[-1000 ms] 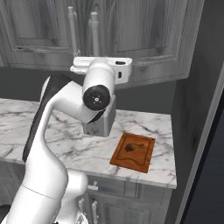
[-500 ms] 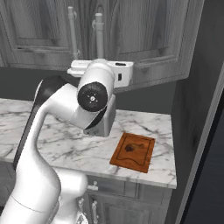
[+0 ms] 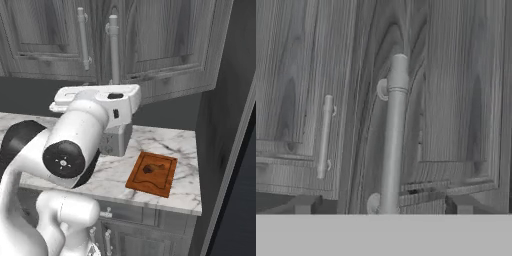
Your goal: Open the cabinet, retrieve the rolling pin, and place it next to the meat on the cutting board to prepare for tenderizing.
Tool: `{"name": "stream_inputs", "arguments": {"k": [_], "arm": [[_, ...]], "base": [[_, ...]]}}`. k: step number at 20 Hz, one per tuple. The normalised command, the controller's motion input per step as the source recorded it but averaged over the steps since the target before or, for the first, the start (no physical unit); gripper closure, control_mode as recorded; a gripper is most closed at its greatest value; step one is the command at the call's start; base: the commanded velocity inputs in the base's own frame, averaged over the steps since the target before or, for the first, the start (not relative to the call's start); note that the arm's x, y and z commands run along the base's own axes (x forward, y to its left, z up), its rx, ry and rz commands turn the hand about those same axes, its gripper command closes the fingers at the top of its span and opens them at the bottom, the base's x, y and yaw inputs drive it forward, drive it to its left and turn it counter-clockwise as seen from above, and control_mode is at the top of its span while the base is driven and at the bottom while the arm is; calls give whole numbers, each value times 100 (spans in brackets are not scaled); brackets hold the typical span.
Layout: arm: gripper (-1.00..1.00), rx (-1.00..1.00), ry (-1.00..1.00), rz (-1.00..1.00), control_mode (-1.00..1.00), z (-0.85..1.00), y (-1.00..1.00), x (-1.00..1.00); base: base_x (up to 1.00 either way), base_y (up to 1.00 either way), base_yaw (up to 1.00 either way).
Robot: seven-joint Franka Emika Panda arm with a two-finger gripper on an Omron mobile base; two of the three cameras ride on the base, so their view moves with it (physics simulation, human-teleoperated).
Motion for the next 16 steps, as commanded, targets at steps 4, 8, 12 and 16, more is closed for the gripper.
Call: {"name": "stream_inputs", "arguments": {"k": [4,8,12,16], "arm": [[-100,-23,-2,-2,-100,3,83,-81],[-100,-30,-2,-11,-100,5,98,-44],[-100,-31,3,-20,-100,6,84,-6],[-100,-33,15,-35,-100,1,46,38]], "base": [[0,0,0],[0,0,0],[0,0,0],[0,0,0]]}}
